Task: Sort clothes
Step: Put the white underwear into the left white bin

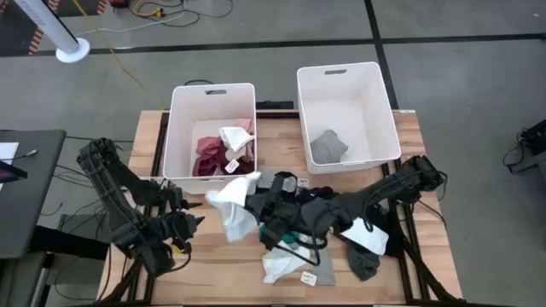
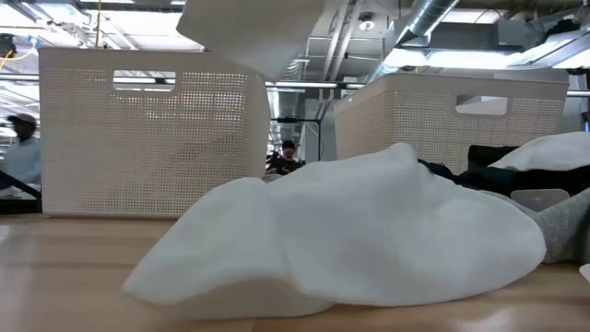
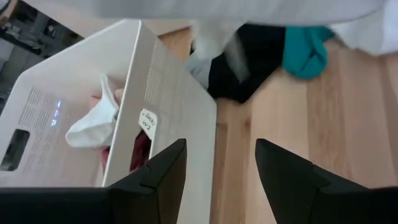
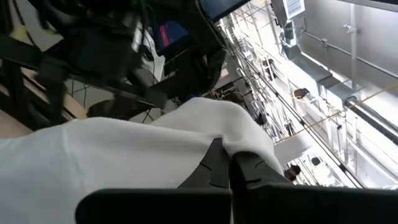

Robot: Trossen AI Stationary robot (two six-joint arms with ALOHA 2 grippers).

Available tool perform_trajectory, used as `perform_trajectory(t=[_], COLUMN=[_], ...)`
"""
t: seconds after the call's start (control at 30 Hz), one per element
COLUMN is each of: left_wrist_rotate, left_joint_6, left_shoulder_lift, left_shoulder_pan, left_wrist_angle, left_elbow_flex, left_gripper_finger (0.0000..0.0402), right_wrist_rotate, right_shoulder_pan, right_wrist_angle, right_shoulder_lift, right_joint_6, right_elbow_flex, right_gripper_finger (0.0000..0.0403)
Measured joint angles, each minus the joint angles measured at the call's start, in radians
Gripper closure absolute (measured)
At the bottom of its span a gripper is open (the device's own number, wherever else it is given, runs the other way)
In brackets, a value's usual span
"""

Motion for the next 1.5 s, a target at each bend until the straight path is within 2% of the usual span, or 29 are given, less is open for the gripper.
perform_trajectory(t=[0.2,0.4,0.53,0.87,1.03,1.33,1.5], left_wrist_rotate=[-0.021,-0.021,-0.021,-0.021,-0.022,-0.021,-0.020], left_joint_6=[-0.043,-0.083,-0.100,-0.077,-0.075,-0.073,0.011], left_shoulder_lift=[0.001,0.001,0.001,0.002,0.002,0.002,0.002], left_shoulder_pan=[-0.046,-0.075,-0.089,-0.093,-0.093,-0.079,-0.074], left_wrist_angle=[-0.003,-0.003,0.001,0.040,0.046,0.158,0.271], left_elbow_flex=[0.000,0.000,-0.001,-0.002,-0.006,-0.149,-0.188], left_gripper_finger=[0.0217,0.0217,0.0217,0.0217,0.0217,0.0217,0.0217], right_wrist_rotate=[-0.041,-0.158,-0.250,-0.475,-0.624,-0.810,-0.924], right_shoulder_pan=[-0.061,-0.145,-0.204,-0.323,-0.392,-0.513,-0.566], right_wrist_angle=[-0.133,-0.293,-0.341,-0.354,-0.332,-0.265,-0.233], right_shoulder_lift=[0.000,0.000,-0.001,-0.001,-0.001,-0.001,0.003], right_joint_6=[0.024,0.136,0.202,0.305,0.366,0.486,0.565], right_elbow_flex=[0.115,0.235,0.281,0.316,0.319,0.319,0.319], right_gripper_finger=[0.0403,0.0403,0.0403,0.0403,0.0403,0.0403,0.0403])
